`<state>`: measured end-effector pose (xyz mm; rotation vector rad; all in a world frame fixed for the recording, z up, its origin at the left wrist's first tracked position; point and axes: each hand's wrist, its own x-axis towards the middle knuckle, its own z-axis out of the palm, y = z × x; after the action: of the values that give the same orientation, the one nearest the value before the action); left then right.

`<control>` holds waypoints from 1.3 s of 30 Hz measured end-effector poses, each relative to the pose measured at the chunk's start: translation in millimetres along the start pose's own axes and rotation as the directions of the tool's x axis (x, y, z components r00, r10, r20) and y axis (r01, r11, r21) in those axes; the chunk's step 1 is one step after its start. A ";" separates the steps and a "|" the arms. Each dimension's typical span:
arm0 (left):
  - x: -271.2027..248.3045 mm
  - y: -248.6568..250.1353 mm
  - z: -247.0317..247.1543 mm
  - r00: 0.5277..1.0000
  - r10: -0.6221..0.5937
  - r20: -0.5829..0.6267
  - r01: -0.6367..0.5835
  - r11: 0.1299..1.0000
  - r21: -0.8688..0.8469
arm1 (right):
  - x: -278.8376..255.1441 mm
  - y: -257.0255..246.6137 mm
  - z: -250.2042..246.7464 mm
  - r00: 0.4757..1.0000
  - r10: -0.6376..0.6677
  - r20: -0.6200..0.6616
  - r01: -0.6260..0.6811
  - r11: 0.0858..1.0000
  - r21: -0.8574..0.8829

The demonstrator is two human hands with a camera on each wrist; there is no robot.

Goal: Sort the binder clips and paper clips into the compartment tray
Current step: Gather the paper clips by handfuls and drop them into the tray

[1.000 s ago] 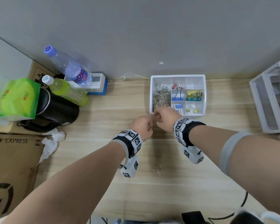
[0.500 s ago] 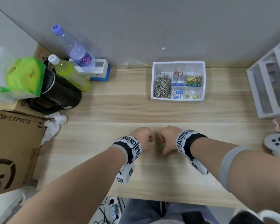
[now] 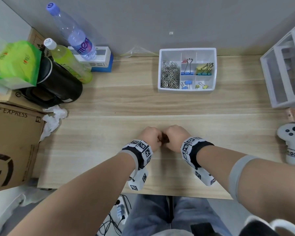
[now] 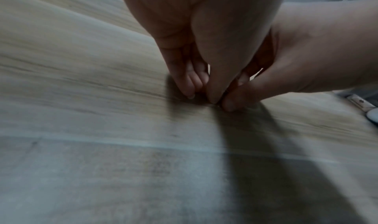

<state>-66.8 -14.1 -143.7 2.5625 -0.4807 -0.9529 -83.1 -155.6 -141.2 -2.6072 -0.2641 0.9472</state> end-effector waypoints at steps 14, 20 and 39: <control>-12.7 -1.6 1.5 0.996 -0.070 -0.060 0.067 0.996 -0.052 | 2.0 -1.7 6.8 0.999 -0.009 -0.036 0.010 0.999 0.034; -8.5 -1.6 3.2 0.994 -0.089 -0.067 0.083 0.993 -0.086 | -0.1 -2.6 3.4 0.999 -0.035 -0.026 0.036 0.999 0.035; -0.7 2.6 -4.0 0.985 -0.165 -0.040 0.158 0.977 -0.141 | -4.6 -9.0 8.1 0.983 0.101 -0.153 -0.065 0.972 0.225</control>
<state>-65.1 -15.1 -139.3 2.5229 -0.1870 -0.9366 -92.4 -146.4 -140.8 -2.4882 -0.0059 0.7363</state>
